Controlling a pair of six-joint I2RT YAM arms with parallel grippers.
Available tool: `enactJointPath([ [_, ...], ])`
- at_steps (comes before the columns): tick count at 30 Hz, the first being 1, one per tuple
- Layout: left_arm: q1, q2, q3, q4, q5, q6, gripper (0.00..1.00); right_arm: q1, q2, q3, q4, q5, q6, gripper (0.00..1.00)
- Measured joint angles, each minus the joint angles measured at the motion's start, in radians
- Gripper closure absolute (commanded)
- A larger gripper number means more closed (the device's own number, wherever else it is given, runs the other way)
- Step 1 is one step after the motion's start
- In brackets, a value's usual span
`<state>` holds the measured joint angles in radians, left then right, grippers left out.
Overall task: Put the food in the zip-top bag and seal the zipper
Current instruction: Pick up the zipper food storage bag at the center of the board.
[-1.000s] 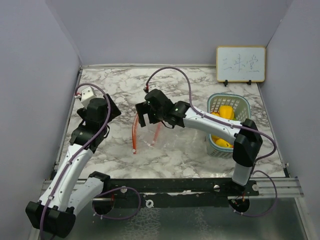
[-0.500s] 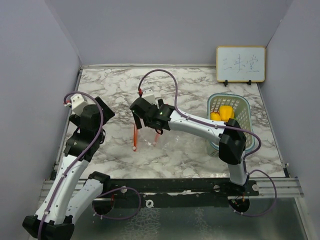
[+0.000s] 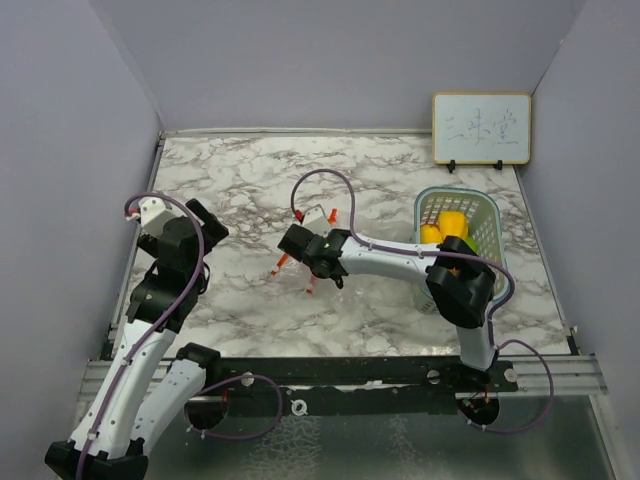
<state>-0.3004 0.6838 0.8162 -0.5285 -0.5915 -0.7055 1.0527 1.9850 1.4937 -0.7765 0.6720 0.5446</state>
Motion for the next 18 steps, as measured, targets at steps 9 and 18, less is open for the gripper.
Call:
enactJointPath([
  [9, 0.000, -0.017, -0.010, 0.034, 0.043, 0.005, 0.14, -0.012, -0.321, -0.222, 0.135, -0.007, -0.069, 0.98],
  [18, 0.000, -0.089, -0.124, 0.182, 0.374, -0.022, 0.15, -0.014, -0.856, -0.516, 0.508, -0.174, -0.255, 0.98],
])
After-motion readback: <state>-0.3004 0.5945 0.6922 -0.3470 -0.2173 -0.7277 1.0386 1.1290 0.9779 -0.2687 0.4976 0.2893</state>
